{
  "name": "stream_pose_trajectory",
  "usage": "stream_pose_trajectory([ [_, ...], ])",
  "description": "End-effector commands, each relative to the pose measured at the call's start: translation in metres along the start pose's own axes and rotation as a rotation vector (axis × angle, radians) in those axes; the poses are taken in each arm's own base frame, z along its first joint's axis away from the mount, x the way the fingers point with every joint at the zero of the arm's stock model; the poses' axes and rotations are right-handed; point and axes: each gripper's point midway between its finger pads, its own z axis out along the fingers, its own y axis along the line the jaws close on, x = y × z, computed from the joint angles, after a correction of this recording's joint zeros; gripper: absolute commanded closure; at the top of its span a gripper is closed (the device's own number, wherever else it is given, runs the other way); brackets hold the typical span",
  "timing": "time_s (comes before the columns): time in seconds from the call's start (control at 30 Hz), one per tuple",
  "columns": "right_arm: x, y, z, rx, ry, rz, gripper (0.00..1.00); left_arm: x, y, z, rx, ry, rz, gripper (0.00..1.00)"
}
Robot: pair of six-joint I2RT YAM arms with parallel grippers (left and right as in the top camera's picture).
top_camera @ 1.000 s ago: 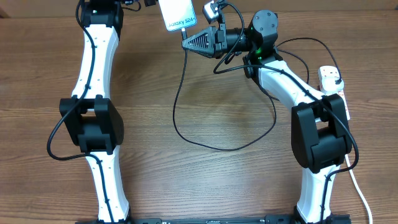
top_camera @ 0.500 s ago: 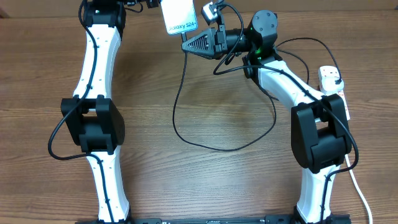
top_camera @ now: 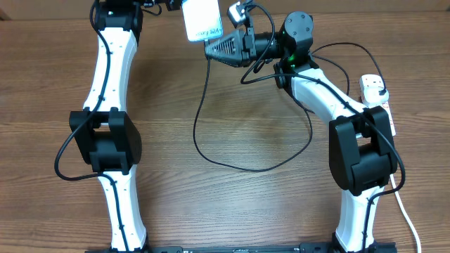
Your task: Plug charger to phone and switch on socket
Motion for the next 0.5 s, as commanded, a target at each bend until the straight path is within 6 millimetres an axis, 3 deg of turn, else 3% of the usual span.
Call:
stream_pose_trajectory([
  [0.0,-0.012,0.009,-0.004,-0.004,-0.055,-0.052,0.38,0.016,-0.016,0.005,0.035,0.091,-0.003,0.96],
  [0.13,-0.007,0.017,-0.004,-0.023,-0.023,-0.114,0.06,0.011,-0.014,-0.006,0.025,0.069,-0.004,0.96],
  [0.3,-0.004,0.017,-0.007,-0.022,-0.006,-0.12,0.02,0.006,-0.012,-0.021,0.017,0.052,-0.003,0.96],
  [0.47,-0.007,0.01,-0.03,0.002,0.007,-0.09,0.0,0.007,-0.012,-0.033,0.019,0.065,-0.001,0.96],
])
